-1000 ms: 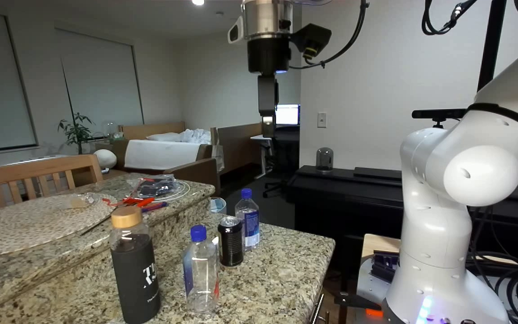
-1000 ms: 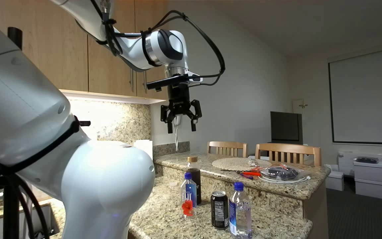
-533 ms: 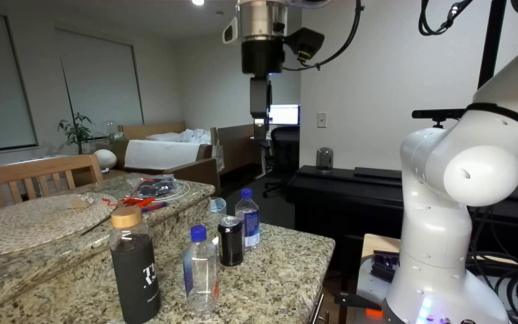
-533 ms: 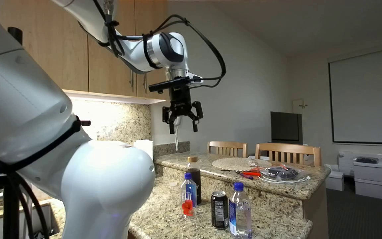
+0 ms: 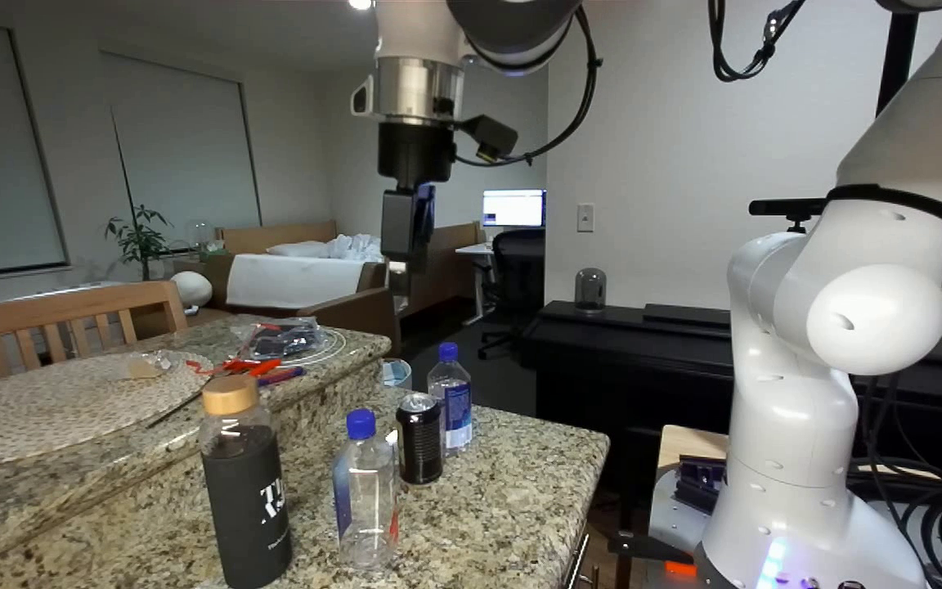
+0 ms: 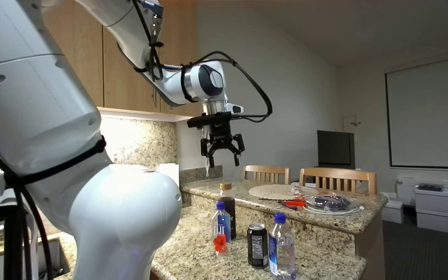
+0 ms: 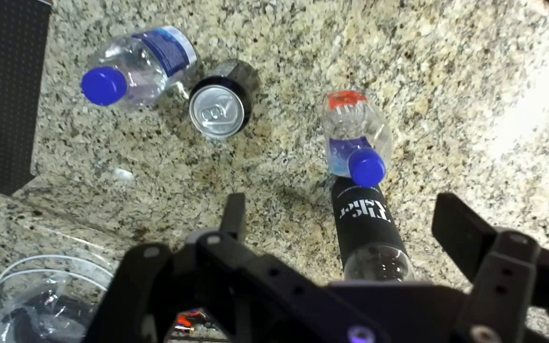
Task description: Move the left transparent bottle to the right, the move the can to the left
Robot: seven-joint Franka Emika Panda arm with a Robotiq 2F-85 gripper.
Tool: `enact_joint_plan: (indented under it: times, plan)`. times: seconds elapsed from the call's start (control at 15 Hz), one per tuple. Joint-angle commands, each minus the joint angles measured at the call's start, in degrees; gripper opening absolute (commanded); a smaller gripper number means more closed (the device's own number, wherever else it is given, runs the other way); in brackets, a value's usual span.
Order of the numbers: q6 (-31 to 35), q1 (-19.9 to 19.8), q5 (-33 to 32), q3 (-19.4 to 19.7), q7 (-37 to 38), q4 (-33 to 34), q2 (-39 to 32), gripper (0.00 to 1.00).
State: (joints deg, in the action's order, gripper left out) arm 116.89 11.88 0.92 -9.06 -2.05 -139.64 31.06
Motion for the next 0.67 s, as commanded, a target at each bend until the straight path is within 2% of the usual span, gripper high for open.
enact_joint_plan:
  times: [0.0, 0.27, 0.6]
  plan:
    - [7.6, 0.8, 0.9, -1.1, 0.2, 0.6, -6.2, 1.0]
    - [14.3, 1.6, 1.0, -2.4, 0.2, 1.7, -13.4, 1.0]
    - [17.8, 1.7, 2.2, -3.5, 2.1, 4.3, -24.3, 1.0]
